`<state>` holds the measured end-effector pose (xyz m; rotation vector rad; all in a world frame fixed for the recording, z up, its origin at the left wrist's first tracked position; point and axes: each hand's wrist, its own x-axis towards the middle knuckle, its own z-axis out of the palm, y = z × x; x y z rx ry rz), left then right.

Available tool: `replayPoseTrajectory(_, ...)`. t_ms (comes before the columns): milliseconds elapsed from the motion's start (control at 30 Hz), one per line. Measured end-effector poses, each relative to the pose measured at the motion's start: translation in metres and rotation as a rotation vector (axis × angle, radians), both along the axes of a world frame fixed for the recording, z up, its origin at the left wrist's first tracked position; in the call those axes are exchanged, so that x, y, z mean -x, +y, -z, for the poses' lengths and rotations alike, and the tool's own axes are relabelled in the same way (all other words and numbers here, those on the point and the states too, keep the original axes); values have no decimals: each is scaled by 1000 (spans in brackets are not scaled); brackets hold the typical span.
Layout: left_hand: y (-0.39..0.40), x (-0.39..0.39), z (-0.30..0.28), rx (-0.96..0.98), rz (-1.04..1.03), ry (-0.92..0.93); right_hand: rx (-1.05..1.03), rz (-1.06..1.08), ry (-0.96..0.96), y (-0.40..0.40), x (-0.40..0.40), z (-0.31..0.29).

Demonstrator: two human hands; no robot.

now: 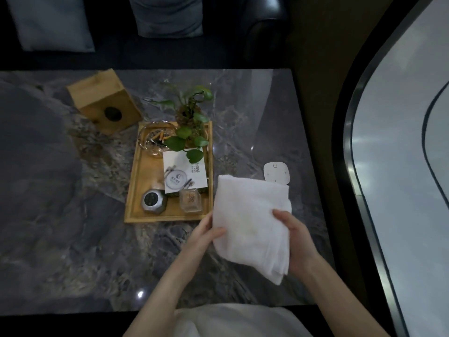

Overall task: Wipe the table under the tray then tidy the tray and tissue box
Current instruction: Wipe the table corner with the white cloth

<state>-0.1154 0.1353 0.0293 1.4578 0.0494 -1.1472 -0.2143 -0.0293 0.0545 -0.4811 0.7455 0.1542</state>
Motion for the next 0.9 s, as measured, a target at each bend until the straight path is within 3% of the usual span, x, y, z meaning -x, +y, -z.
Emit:
replayPoseTrajectory(133, 35, -18, -3, 135, -143, 160, 26, -139, 49, 22, -19, 4)
replayPoseTrajectory(233, 75, -27, -2, 90, -210, 125, 173, -263, 92, 46, -36, 4)
replayPoseTrajectory(500, 197, -89, 2, -58, -350, -41, 588, -706, -67, 140, -115, 1)
replayPoseTrajectory(667, 246, -151, 3, -215, -404, -219, 811, -625, -78, 201, -183, 22)
replayPoseTrajectory(800, 265, -193, 11, -334, -347, -413, 1105, -565, 13, 238, -224, 45)
replayPoseTrajectory(900, 267, -212, 26, -470, -284, -522, 1193, -585, 65, 255, -241, 53)
